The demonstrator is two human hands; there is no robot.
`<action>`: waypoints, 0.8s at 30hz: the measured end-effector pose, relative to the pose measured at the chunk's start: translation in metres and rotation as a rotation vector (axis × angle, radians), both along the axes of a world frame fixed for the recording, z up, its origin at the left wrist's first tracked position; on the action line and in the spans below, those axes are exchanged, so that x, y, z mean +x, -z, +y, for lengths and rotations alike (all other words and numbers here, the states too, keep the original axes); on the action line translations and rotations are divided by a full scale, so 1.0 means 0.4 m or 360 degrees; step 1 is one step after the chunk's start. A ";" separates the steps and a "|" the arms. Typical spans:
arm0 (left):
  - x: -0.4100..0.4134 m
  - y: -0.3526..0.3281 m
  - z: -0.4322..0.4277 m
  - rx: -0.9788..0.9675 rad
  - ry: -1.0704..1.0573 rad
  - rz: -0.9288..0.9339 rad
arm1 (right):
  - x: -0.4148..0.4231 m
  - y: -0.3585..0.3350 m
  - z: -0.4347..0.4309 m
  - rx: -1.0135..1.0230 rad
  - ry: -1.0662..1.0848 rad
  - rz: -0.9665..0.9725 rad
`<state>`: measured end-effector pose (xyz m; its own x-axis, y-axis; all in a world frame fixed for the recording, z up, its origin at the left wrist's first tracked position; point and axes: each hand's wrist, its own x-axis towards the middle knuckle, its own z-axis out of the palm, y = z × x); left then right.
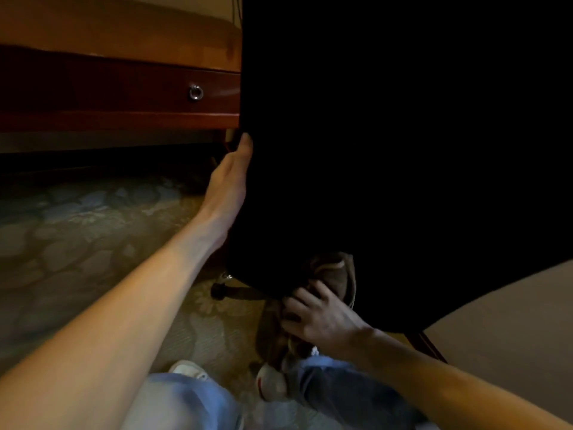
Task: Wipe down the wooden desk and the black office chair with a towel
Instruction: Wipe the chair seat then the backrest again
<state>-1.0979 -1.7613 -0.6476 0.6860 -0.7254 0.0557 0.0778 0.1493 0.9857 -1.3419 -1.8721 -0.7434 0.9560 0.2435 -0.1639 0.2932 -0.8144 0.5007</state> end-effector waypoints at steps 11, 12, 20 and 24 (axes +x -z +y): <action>-0.060 -0.179 0.116 0.0199 0.0134 -0.0155 | -0.242 -0.352 -0.049 0.1560 0.1171 -0.1715; -0.070 -0.198 0.120 0.0230 0.0117 -0.0153 | -0.266 -0.360 -0.067 0.1611 0.1231 -0.1792; -0.142 -0.292 0.138 0.0301 0.0022 -0.0220 | -0.481 -0.470 -0.167 0.2083 0.1365 -0.2066; -0.125 -0.330 0.142 0.0235 -0.0034 -0.0136 | -0.554 -0.528 -0.250 0.2296 0.1462 -0.1762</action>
